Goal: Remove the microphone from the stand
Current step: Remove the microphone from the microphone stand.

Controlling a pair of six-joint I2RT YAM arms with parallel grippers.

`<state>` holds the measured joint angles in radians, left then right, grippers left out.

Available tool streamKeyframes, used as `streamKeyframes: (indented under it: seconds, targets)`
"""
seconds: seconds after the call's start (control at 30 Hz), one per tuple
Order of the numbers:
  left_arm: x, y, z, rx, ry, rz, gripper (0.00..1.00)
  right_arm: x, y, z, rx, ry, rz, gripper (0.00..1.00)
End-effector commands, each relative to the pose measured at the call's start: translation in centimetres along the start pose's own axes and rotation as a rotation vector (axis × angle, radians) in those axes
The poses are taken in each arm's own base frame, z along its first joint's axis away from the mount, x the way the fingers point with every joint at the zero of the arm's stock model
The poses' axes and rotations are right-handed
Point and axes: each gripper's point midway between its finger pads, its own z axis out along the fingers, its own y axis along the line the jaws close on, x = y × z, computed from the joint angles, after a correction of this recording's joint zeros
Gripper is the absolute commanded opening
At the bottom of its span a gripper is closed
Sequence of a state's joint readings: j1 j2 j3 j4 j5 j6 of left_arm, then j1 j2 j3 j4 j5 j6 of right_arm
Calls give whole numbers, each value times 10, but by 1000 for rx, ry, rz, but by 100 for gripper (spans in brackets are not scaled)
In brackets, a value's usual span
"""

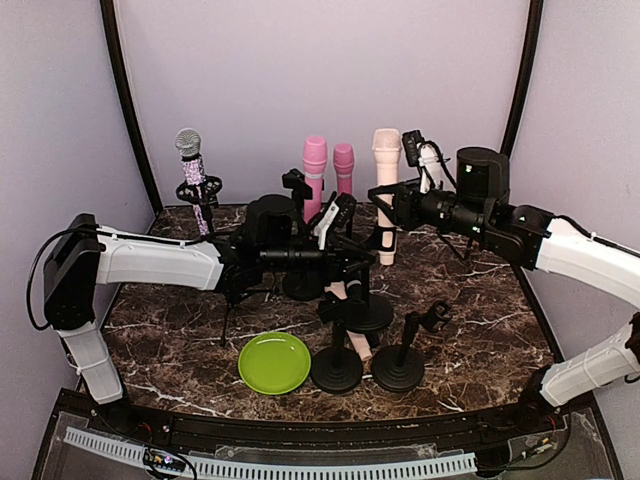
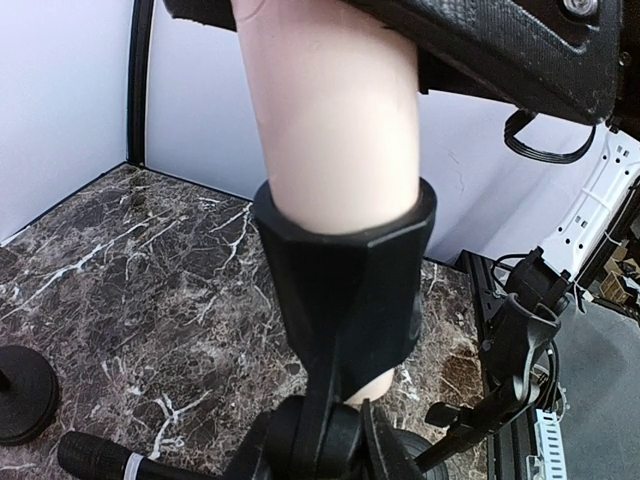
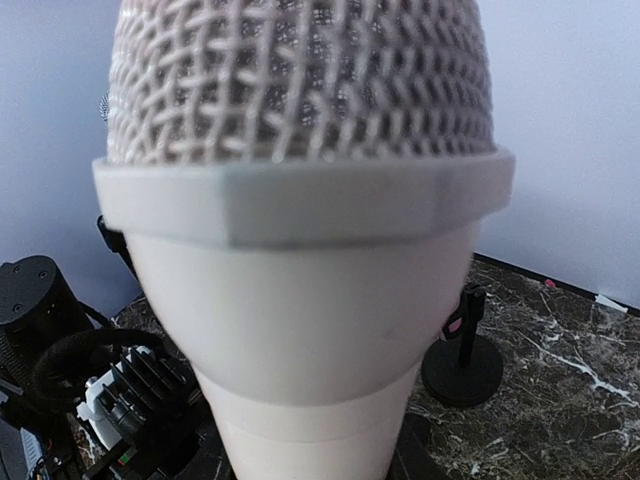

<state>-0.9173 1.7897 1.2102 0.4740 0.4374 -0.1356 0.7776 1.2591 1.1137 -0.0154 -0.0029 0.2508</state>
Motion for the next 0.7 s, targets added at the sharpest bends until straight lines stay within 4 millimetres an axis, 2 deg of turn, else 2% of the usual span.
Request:
streamKeyframes:
  seconds: [0.0,0.2,0.4,0.67]
  targets:
    - [-27,-18,-7,49,-83,89,0,-46,28,-15,-149,-134,-43,0]
    - [-27,-18,-7,54,-81,86,0,-51,50,-31,-316,-155,-98,0]
    - [-27,-19,-7,54,-80,85,0,-57,68,-55,-506,-189,-125,0]
    - [-26,-19,-6,54,-83,86,0,-61,58,-57,-475,-198,-110,0]
